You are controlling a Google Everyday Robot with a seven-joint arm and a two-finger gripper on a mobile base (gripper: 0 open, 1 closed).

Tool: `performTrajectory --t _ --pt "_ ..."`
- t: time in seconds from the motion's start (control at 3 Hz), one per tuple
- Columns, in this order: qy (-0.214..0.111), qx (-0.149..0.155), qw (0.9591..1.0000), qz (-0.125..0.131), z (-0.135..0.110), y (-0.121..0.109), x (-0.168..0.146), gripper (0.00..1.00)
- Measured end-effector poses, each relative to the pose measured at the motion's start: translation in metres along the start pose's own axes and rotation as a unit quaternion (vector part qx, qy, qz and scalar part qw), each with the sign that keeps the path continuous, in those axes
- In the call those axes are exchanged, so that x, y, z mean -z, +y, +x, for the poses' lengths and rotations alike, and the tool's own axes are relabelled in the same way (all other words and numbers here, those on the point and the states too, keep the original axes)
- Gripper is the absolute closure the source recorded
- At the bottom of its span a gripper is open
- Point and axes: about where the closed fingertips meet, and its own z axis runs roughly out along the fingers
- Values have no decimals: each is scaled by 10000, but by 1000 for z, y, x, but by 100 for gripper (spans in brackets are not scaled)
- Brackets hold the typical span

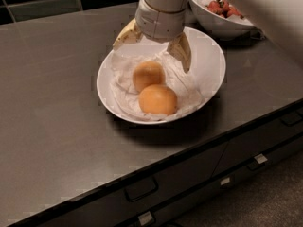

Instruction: Pick orange from white bowl

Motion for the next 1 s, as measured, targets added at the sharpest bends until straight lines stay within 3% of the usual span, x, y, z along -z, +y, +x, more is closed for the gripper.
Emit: performTrajectory --t 1.0 --pt "-218 139 9996 63 2 1 -20 14"
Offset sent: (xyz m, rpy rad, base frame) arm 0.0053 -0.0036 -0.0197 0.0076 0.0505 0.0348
